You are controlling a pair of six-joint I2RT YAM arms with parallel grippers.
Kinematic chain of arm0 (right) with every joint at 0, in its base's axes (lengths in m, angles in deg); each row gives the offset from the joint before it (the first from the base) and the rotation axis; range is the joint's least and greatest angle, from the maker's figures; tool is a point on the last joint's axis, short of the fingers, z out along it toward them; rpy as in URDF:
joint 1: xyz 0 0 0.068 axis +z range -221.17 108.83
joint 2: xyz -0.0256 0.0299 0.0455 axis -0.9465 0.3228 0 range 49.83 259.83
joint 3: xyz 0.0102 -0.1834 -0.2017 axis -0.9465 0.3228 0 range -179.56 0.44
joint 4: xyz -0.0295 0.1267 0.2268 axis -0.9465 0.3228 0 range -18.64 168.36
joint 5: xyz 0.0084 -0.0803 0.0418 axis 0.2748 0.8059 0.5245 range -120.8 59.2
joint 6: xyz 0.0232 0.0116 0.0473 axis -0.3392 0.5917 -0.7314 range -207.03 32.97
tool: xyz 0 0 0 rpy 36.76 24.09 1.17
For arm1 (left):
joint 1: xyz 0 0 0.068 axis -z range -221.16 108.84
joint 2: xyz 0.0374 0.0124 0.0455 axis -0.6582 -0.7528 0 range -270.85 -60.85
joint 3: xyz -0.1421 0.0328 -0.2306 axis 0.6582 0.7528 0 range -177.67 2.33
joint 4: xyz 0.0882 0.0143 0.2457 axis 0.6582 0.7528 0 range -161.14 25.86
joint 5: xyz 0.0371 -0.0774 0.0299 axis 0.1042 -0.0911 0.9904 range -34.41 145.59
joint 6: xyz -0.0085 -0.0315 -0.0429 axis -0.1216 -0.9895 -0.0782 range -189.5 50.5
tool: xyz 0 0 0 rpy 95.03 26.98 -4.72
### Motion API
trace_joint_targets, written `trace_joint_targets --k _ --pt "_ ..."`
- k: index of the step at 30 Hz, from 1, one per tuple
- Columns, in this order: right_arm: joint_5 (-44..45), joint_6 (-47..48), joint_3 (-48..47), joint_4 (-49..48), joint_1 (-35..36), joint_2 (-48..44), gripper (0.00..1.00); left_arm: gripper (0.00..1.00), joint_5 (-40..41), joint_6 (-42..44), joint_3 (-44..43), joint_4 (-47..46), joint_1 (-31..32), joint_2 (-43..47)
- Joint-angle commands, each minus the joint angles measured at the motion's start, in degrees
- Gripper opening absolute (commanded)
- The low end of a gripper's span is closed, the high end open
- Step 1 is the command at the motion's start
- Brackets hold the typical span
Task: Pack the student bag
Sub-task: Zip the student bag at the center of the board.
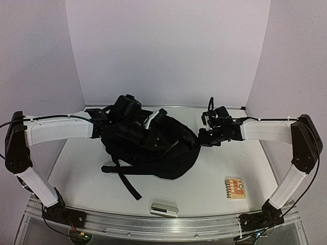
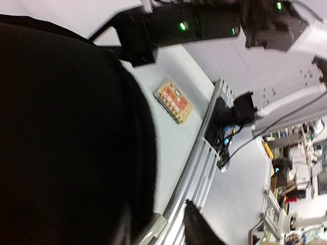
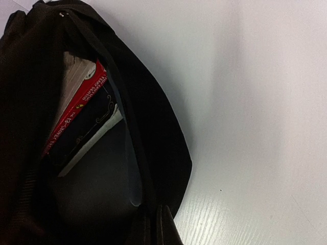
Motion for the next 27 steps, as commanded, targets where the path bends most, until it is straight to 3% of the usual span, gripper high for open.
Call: trace_joint_targets --k 1,5,8,12,16,22,27 --pt "2.6 -1.5 -0.7 -1.3 0.0 -3.3 0.07 0.54 -4.8 2.5 -4.5 3.7 4.3 -3.1" --pt "4.5 -1.8 -1.5 -0.3 0.0 -5.4 0.24 0.68 -7.3 0.6 -3.6 2.8 5.0 -0.9" --pt "6.0 -1.2 -2.6 1.1 0.1 -8.4 0.35 0.78 1.6 -2.0 -1.4 4.3 4.3 3.6" --pt "3.3 -0.3 -5.5 2.4 0.0 -9.9 0.42 0.81 10.4 -11.5 2.6 7.3 -3.5 8.6" --pt "-3.8 0.0 -9.6 2.8 0.1 -6.5 0.38 0.83 12.8 -18.2 11.2 4.5 -13.5 14.8" --pt "-8.4 0.3 -15.9 2.5 0.3 1.3 0.31 0.88 13.6 -21.2 16.2 6.6 -26.8 19.9" --pt "-7.3 0.6 -21.1 1.9 0.5 8.1 0.29 0.88 16.1 -22.0 18.6 9.2 -30.6 21.0"
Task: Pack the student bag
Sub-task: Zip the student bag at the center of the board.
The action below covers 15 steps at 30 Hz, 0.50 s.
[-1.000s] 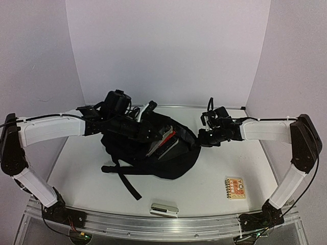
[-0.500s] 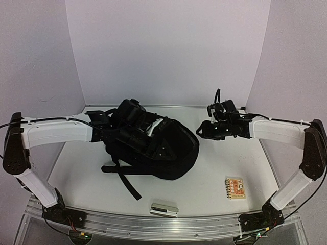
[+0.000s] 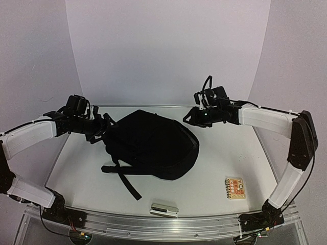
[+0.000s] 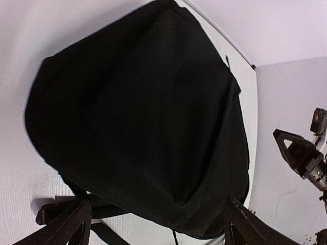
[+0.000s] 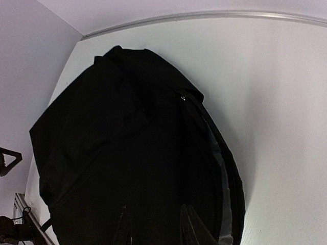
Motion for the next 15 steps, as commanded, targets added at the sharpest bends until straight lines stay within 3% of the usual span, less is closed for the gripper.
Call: trace_joint_targets --k 1,6,15 --pt "0.1 1.1 -5.5 -0.3 0.5 6.1 0.29 0.88 3.4 -2.0 1.8 2.6 -1.9 2.7" --pt "3.1 2.4 -9.9 -0.2 0.6 12.2 0.28 0.89 1.6 -2.8 4.9 2.8 -4.9 3.8" --pt "6.7 4.3 -14.5 -0.1 0.5 18.8 0.27 0.89 -1.5 -8.9 12.4 -5.8 -5.4 2.8"
